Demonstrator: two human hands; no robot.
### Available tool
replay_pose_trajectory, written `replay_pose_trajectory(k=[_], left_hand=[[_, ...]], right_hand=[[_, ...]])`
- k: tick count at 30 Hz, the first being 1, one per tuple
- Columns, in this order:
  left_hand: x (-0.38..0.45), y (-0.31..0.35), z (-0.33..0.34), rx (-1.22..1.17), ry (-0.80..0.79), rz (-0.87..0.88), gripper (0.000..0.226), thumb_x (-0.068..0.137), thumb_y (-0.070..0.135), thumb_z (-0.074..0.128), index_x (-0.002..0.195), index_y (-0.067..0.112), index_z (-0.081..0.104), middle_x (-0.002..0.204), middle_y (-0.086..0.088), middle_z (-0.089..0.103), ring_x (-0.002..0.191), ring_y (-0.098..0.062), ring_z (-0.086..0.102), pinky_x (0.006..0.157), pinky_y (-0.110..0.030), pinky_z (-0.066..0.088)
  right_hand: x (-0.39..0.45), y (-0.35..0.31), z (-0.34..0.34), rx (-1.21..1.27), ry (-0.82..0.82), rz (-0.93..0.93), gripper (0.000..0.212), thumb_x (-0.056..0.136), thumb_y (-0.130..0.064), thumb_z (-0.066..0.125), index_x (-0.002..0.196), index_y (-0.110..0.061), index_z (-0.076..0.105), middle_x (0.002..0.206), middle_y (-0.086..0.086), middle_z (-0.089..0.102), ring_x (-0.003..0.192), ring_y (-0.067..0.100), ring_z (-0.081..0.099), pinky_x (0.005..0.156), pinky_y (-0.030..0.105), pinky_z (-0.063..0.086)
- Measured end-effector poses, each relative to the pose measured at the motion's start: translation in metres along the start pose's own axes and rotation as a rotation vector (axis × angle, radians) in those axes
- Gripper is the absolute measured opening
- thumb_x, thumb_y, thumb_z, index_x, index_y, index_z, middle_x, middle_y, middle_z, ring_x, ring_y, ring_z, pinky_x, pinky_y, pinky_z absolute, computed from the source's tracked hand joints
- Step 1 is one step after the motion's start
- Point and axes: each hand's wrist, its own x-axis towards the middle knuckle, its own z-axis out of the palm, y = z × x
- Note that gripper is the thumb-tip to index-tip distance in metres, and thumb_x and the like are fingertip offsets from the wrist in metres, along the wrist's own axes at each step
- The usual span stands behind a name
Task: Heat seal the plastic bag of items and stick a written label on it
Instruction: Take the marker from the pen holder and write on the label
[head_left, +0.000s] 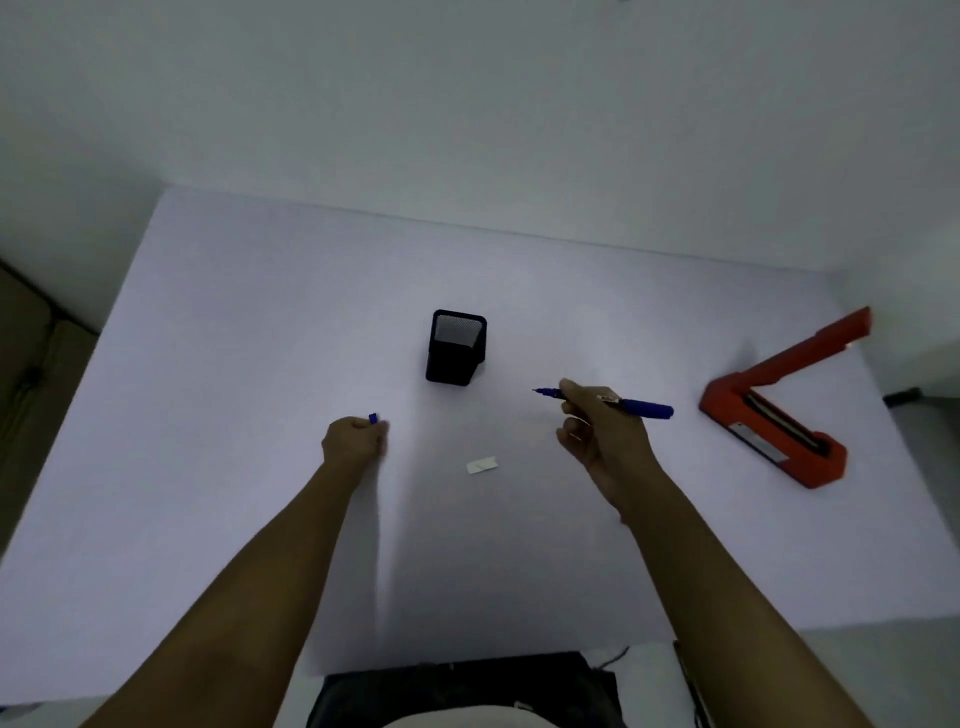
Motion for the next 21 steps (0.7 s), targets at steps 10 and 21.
replay_pose_trajectory(k=[10,21], left_hand=[[0.002,0.004,-0.001,-0.068,0.055,0.03,0.035,0.083,0.036,0.071,0.058,0.015,0.059,0.061,-0.001,0.059,0.068,-0.02,0.056,0.073,-0.028,0.045],[-0.048,-0.043,0.054,-0.04,0.023,0.161,0.016,0.087,0.024,0.069,0.096,0.012,0.067,0.087,0.002,0.066,0.076,-0.008,0.058,0.068,-0.015,0.044]], right_hand=[[0.014,0.041,-0.023,-0.339,-0.044,-0.065,0.021,0.098,-0.024,0.051,0.106,-0.012,0.067,0.092,0.01,0.073,0.077,0.022,0.07,0.07,0.034,0.06],[0.078,0.148,-0.028,-1.285,-0.383,-0.559,0.031,0.086,0.002,0.054,0.114,-0.011,0.058,0.118,0.009,0.058,0.102,0.026,0.057,0.087,0.033,0.049]])
